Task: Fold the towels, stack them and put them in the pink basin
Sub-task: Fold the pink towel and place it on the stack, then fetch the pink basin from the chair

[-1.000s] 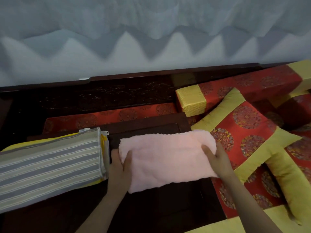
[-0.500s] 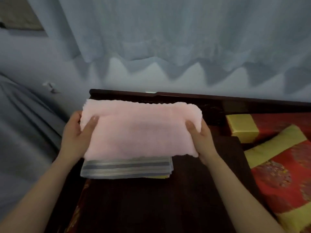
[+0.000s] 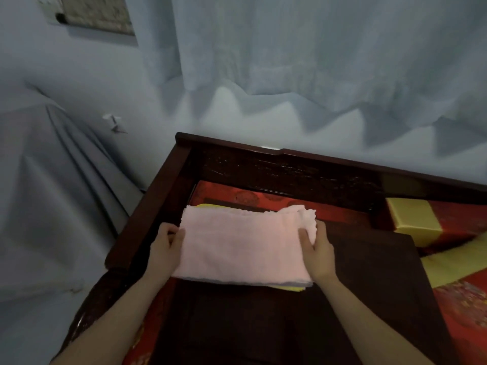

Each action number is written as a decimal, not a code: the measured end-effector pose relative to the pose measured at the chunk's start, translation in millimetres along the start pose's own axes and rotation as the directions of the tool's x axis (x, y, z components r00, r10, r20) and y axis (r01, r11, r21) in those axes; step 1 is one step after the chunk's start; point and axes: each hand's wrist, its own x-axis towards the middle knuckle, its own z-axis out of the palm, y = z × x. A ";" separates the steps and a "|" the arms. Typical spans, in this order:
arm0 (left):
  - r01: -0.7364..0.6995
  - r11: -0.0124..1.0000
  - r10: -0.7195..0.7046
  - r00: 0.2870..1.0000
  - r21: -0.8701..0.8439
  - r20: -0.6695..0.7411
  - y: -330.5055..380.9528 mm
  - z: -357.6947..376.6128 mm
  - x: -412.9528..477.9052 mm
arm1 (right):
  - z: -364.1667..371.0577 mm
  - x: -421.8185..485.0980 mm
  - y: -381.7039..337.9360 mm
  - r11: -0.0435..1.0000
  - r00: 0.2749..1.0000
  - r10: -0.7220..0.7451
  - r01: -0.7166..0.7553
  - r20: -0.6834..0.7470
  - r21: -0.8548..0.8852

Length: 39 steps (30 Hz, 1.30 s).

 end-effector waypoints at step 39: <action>-0.860 0.506 0.666 0.439 0.067 0.603 205.2 228.1 -248.7 | -351.4 -204.2 176.9 0.877 0.921 0.148 -0.290 -0.360 -0.383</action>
